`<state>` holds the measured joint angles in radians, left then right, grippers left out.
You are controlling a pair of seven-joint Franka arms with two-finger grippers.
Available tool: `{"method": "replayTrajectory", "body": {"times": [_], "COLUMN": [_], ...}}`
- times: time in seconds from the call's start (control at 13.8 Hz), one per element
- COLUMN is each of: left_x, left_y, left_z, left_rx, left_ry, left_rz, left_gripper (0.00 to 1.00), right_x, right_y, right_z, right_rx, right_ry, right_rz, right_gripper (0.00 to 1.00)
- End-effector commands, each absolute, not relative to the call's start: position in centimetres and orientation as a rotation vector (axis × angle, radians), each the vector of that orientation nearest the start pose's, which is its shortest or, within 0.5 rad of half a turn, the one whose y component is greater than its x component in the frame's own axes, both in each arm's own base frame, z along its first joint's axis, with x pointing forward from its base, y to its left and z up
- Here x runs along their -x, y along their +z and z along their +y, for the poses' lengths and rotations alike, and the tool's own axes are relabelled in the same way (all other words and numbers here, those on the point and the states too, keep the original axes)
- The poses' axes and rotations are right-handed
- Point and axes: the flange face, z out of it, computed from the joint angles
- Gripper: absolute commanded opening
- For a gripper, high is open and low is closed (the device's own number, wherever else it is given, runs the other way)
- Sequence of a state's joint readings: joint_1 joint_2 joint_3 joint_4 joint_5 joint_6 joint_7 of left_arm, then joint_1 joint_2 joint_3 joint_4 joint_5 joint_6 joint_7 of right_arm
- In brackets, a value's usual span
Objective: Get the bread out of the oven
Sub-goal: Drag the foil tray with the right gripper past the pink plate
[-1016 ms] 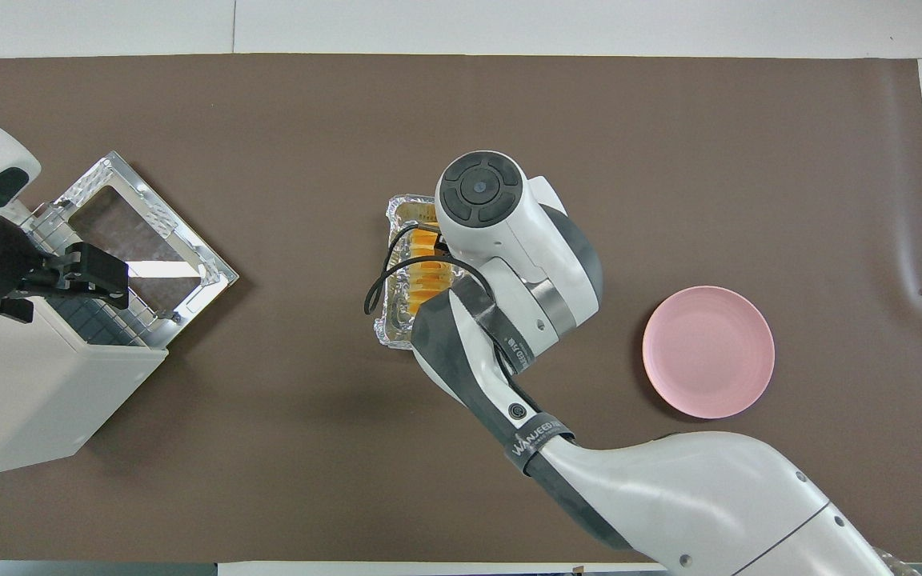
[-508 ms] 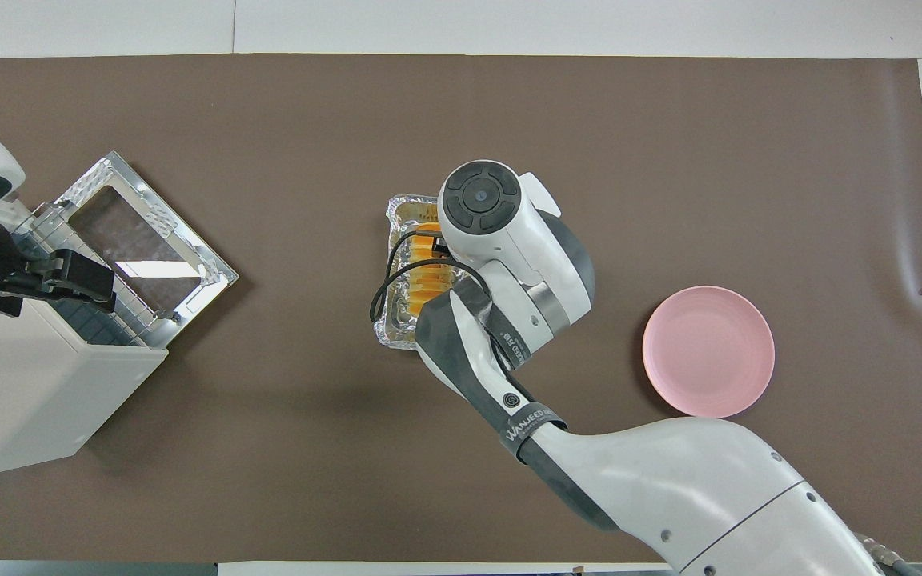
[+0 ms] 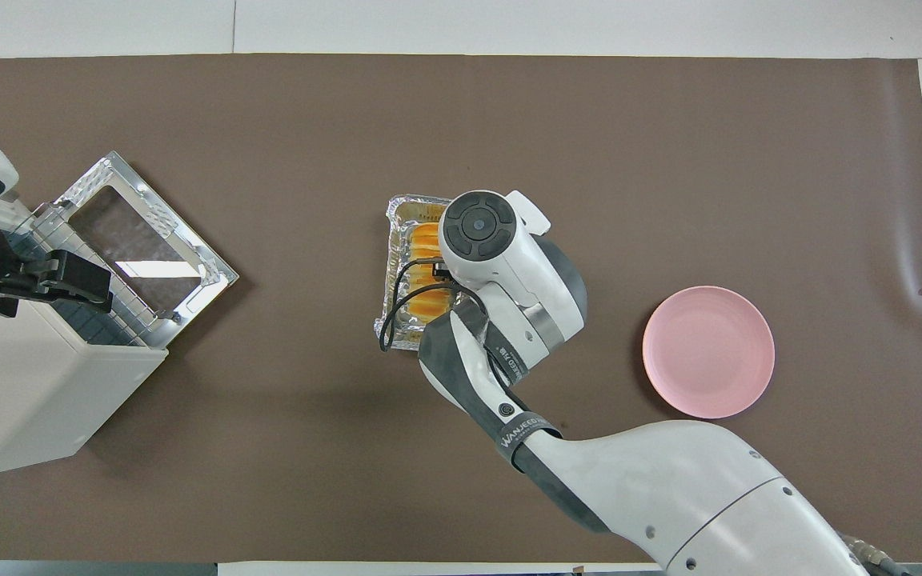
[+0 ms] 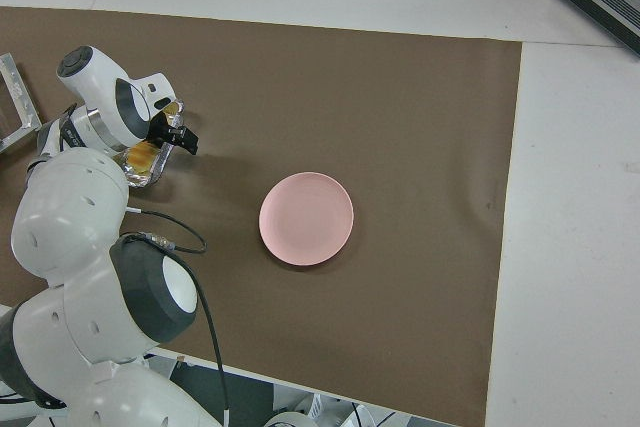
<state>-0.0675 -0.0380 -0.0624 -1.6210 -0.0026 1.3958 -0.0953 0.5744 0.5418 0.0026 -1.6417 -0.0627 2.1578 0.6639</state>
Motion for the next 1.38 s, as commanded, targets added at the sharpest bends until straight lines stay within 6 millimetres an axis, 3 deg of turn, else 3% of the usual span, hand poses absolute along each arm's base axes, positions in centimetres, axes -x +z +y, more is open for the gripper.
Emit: {"method": "replayTrajectory", "body": {"times": [0.0, 0.44, 0.58, 0.73, 0.8, 1.02, 1.31], "left_x": [-51.2, -51.2, -51.2, -51.2, -51.2, -51.2, -51.2], "left_y": [61.1, 61.1, 61.1, 61.1, 61.1, 61.1, 61.1], "left_z": [-6.6, -6.6, -6.5, -6.6, -6.5, -6.6, -6.5], "left_rx": [3.128, 3.127, 3.127, 3.128, 3.127, 3.127, 3.127], "left_ry": [0.271, 0.273, 0.273, 0.271, 0.273, 0.273, 0.273], "left_rz": [0.059, 0.059, 0.057, 0.059, 0.057, 0.059, 0.057], "left_gripper": [1.0, 1.0, 1.0, 1.0, 1.0, 1.0, 1.0], "right_x": [-57.1, -57.7, -58.4, -59.8, -60.9, -64.7, -68.5], "right_y": [31.3, 32.2, 33.3, 35.6, 36.8, 39.7, 40.6], "right_z": [36.9, 37.0, 36.6, 35.5, 34.1, 27.2, 16.0], "right_rx": [3.187, 3.176, 3.182, 3.194, 3.191, 3.145, 3.129], "right_ry": [-0.034, -0.061, -0.049, -0.024, -0.016, 0.037, 0.026], "right_rz": [0.053, 0.015, 0.03, 0.033, 0.04, 0.042, -0.071], "right_gripper": [0.0, 0.0, 0.0, 0.0, 0.0, 0.0, 0.0]}}
